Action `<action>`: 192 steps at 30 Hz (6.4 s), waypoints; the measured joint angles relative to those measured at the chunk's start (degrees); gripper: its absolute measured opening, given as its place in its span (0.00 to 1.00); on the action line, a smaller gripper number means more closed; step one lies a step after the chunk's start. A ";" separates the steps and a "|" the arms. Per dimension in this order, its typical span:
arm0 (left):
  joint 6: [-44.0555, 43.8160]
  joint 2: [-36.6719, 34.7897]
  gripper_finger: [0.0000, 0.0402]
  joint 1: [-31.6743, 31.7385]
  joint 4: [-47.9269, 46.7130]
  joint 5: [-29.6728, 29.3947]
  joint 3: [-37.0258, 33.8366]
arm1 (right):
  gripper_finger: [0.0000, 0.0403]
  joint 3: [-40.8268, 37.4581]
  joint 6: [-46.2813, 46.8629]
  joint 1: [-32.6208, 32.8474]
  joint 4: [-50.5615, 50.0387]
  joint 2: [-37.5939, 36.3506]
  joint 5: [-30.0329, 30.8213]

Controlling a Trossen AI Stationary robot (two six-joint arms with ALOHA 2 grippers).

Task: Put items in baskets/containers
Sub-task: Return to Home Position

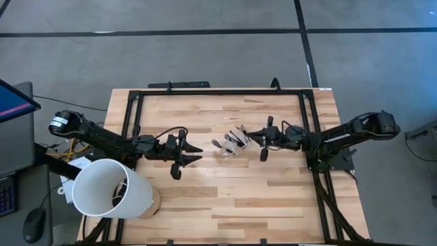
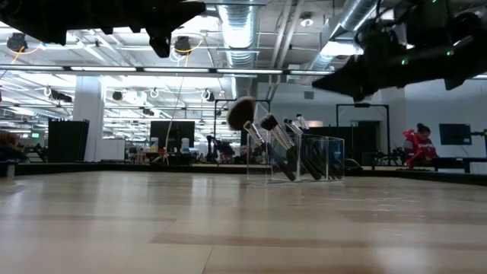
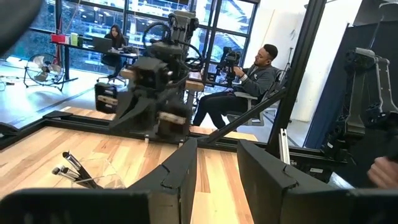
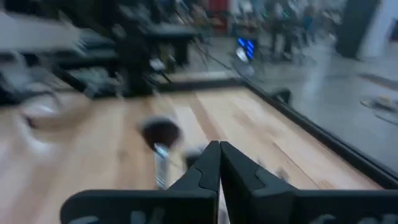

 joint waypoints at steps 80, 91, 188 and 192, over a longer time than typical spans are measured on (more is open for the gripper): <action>2.10 -13.48 0.23 9.68 -4.65 10.99 -0.02 | 0.00 0.20 3.12 12.21 -4.57 -19.08 2.69; 2.40 -15.17 0.01 10.13 -9.69 10.97 -0.02 | 0.00 0.17 3.01 14.55 -18.99 -27.47 11.02; -3.65 -54.79 0.01 26.34 -26.42 33.09 -22.40 | 0.00 -13.11 -2.50 3.64 -41.02 -68.56 -4.74; -3.91 -54.90 0.01 28.15 -27.83 32.99 -22.38 | 0.00 -13.14 -1.80 3.80 -41.74 -68.57 -4.77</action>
